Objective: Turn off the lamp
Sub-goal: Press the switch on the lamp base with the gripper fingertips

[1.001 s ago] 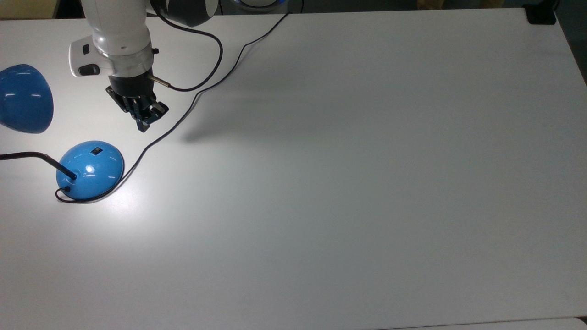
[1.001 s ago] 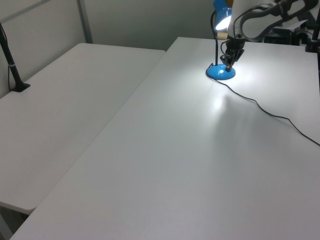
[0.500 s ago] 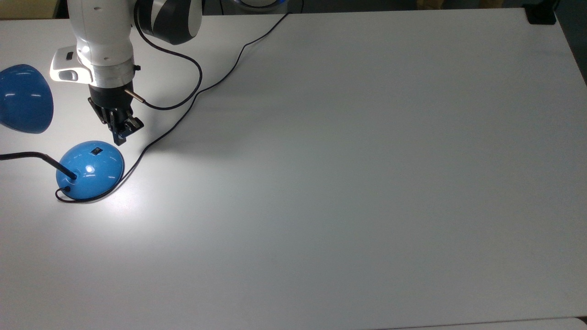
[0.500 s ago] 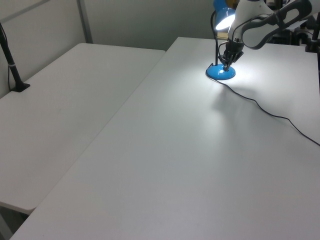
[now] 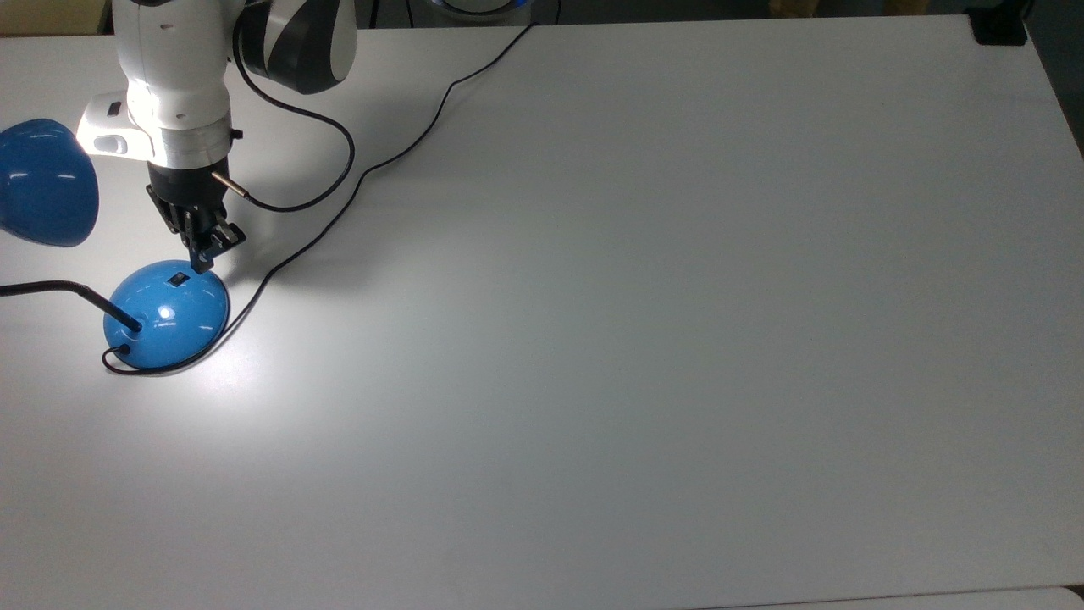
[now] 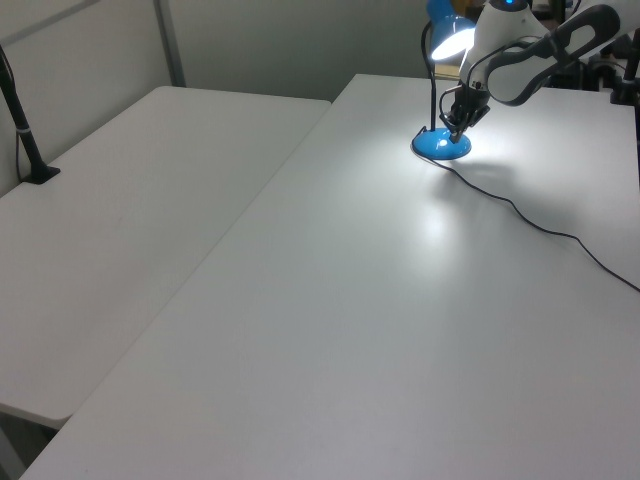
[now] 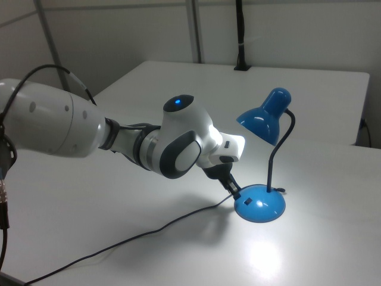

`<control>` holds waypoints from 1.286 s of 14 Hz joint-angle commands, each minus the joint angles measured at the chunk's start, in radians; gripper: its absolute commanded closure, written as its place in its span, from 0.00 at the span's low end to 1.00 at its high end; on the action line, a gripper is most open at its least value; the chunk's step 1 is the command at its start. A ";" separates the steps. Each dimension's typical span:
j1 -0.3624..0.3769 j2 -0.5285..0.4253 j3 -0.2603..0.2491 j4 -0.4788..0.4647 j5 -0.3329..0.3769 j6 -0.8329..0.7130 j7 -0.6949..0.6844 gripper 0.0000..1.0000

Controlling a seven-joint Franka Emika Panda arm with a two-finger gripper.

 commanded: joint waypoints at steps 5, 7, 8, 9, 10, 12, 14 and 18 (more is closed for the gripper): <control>-0.019 0.011 -0.002 -0.004 -0.065 0.036 0.032 1.00; -0.019 0.014 -0.003 -0.004 -0.090 0.040 0.030 1.00; -0.021 0.020 -0.003 -0.004 -0.094 0.062 0.030 1.00; -0.028 0.022 -0.002 -0.004 -0.096 0.077 0.030 1.00; -0.028 0.022 -0.003 -0.003 -0.098 0.085 0.026 1.00; -0.030 0.025 -0.003 -0.001 -0.110 0.094 0.021 1.00; -0.030 0.040 -0.003 0.000 -0.131 0.094 0.021 1.00; -0.030 0.043 -0.005 0.000 -0.133 0.096 0.021 1.00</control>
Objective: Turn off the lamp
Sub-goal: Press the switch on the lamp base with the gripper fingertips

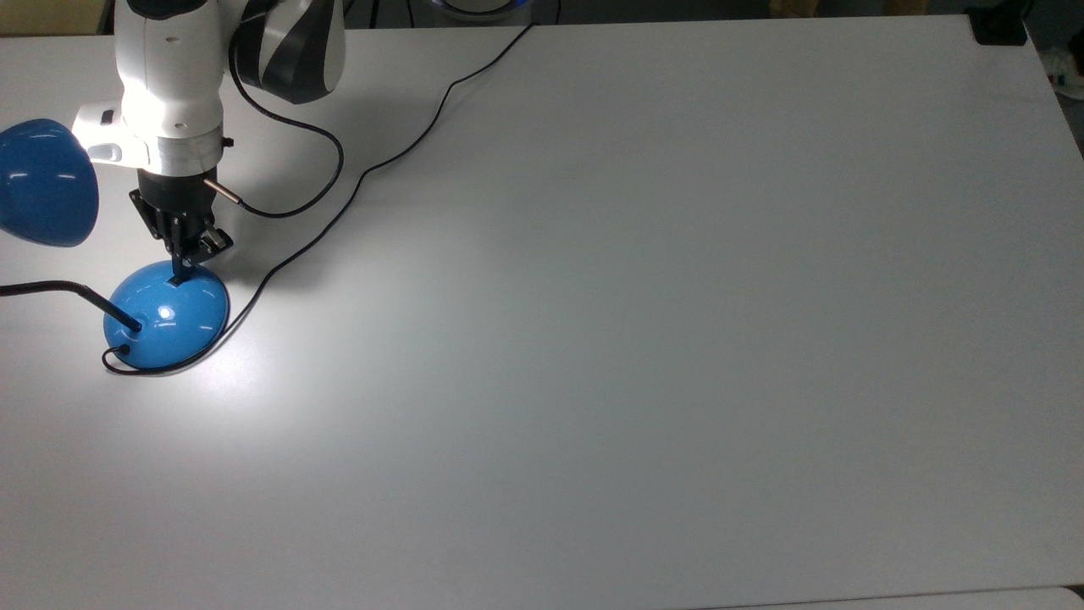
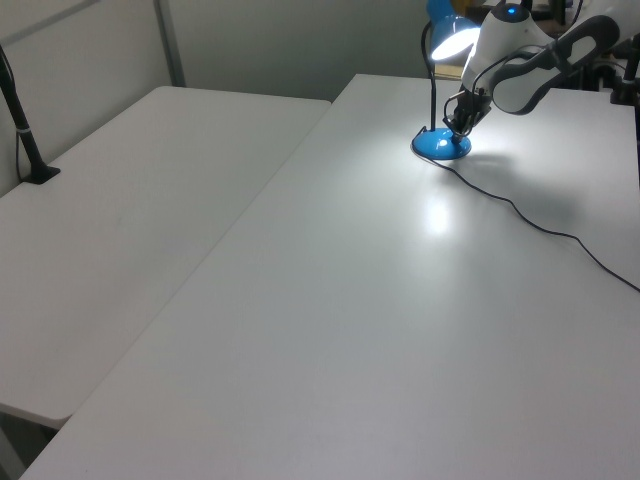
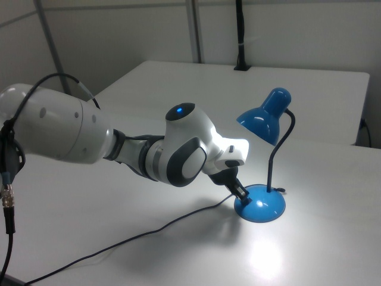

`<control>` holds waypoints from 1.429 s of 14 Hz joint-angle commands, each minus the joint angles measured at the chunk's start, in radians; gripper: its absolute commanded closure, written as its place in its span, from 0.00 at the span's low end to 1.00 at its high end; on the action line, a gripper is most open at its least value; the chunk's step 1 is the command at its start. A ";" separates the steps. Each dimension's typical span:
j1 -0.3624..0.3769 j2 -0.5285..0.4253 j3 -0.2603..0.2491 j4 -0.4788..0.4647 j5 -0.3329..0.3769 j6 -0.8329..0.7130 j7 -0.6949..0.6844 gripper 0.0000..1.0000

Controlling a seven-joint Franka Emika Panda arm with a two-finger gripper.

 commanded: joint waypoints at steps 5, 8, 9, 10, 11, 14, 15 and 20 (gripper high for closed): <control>-0.002 0.017 -0.003 -0.012 -0.026 0.026 0.022 1.00; -0.002 0.017 -0.003 -0.024 -0.026 0.014 0.027 1.00; -0.003 0.017 -0.003 -0.023 -0.026 0.013 0.028 1.00; -0.003 0.017 -0.003 -0.023 -0.026 0.014 0.030 1.00; -0.003 0.017 -0.003 -0.023 -0.026 0.013 0.030 1.00; 0.004 -0.006 0.000 -0.020 -0.023 -0.015 0.031 1.00; 0.012 -0.028 0.009 -0.012 -0.022 -0.091 0.031 1.00; 0.061 -0.084 0.113 0.064 0.006 -0.380 0.033 1.00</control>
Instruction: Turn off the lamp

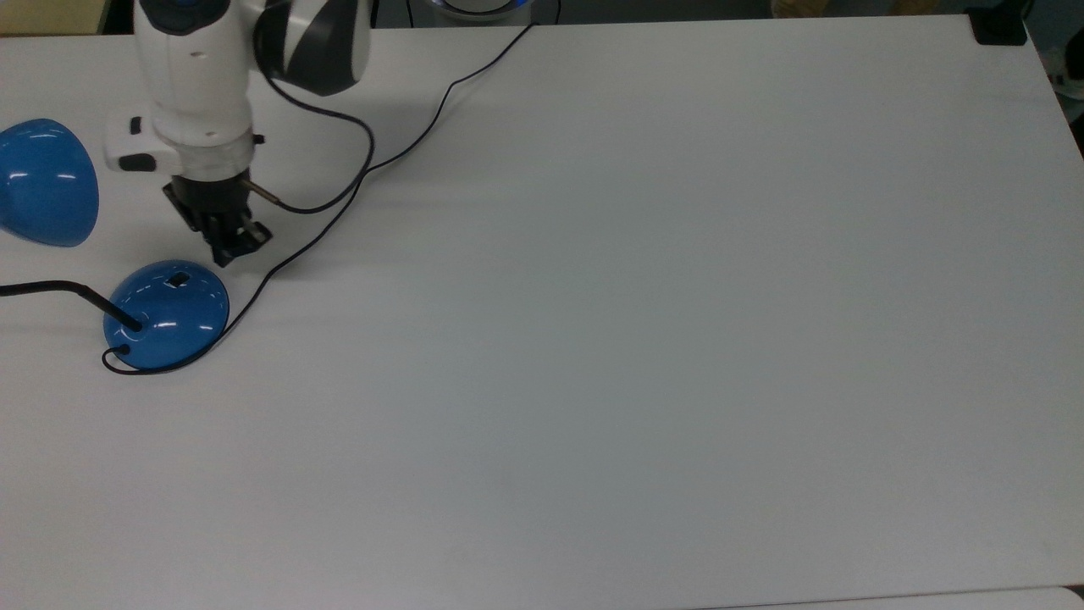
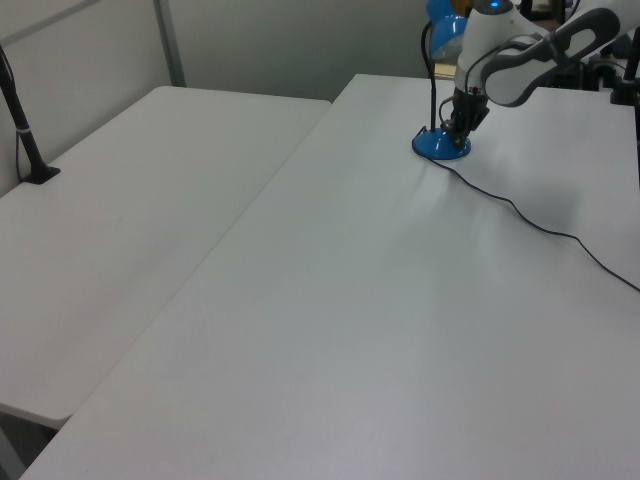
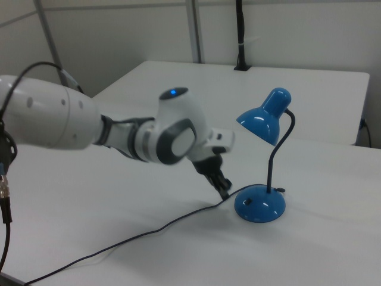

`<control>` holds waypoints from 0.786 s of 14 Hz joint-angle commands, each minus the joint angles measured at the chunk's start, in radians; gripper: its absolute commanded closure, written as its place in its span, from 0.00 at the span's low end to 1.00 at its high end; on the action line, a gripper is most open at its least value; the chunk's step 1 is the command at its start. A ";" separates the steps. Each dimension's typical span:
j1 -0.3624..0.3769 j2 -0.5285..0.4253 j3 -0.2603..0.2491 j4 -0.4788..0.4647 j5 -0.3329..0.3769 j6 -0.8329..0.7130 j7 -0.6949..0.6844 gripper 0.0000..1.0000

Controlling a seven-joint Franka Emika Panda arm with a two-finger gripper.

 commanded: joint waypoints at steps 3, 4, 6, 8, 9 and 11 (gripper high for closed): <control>0.040 -0.056 0.184 0.113 0.039 -0.384 0.026 1.00; 0.049 -0.072 0.201 0.124 0.045 -0.426 0.026 1.00; 0.112 -0.134 0.209 0.125 0.098 -0.490 -0.002 1.00; 0.149 -0.191 0.207 0.125 0.141 -0.552 -0.096 1.00; 0.164 -0.225 0.207 0.127 0.167 -0.587 -0.130 1.00; 0.187 -0.282 0.207 0.131 0.192 -0.650 -0.195 1.00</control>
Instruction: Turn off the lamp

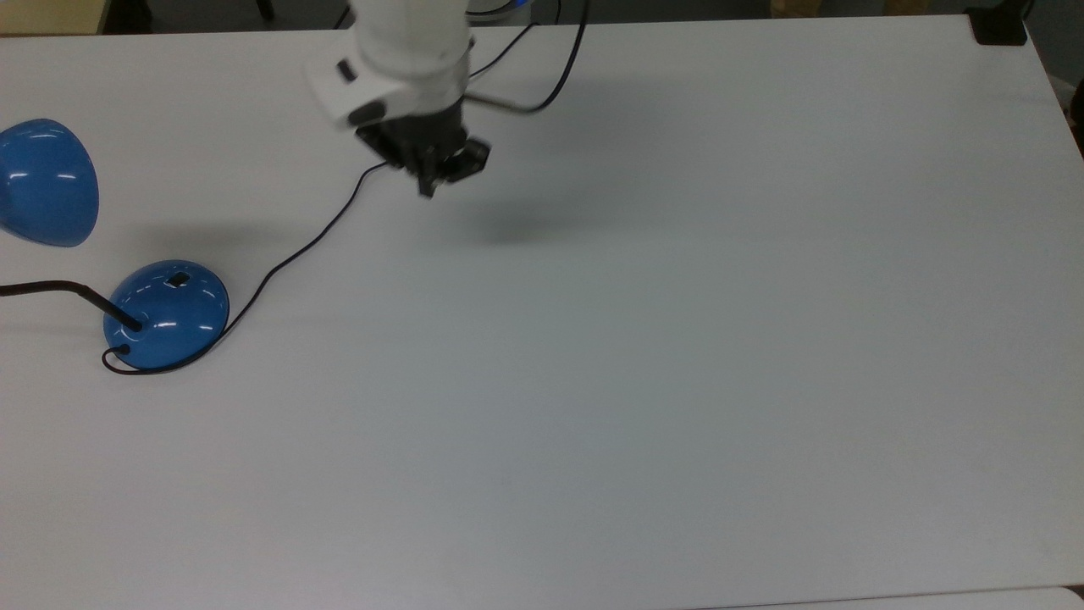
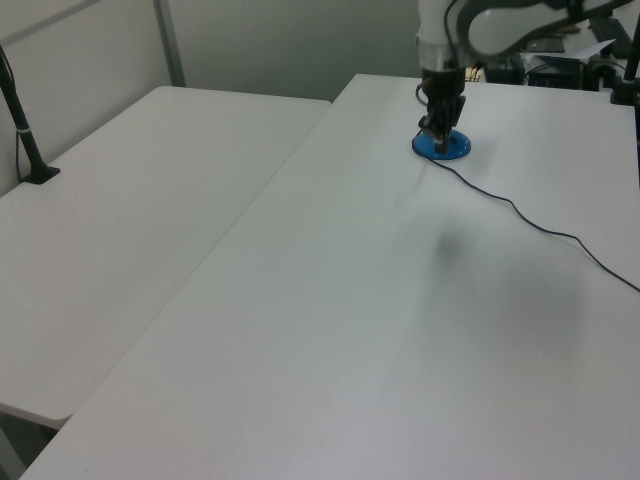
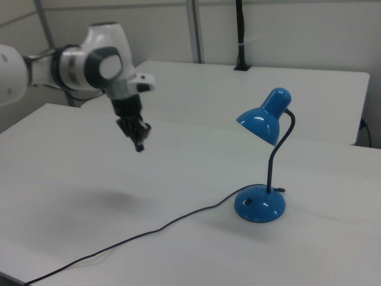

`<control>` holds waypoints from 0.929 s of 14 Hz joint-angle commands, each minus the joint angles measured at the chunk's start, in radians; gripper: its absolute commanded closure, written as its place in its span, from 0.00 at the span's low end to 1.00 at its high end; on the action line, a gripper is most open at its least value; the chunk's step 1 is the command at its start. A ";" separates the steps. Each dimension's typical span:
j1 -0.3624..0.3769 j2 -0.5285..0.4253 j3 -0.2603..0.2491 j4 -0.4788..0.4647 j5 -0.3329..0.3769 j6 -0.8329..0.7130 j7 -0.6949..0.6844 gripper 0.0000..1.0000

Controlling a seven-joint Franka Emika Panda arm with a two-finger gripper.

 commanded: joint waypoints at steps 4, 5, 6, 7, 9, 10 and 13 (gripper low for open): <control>0.084 -0.188 -0.013 -0.015 0.051 -0.200 -0.245 1.00; 0.090 -0.197 -0.013 -0.002 0.051 -0.219 -0.260 1.00; 0.098 -0.197 -0.013 0.018 0.051 -0.248 -0.268 1.00; 0.104 -0.196 -0.013 0.038 0.051 -0.277 -0.283 1.00; 0.102 -0.197 -0.015 0.048 0.051 -0.282 -0.303 0.89; 0.099 -0.197 -0.018 0.060 0.051 -0.282 -0.303 0.72; 0.093 -0.197 -0.020 0.069 0.051 -0.282 -0.303 0.42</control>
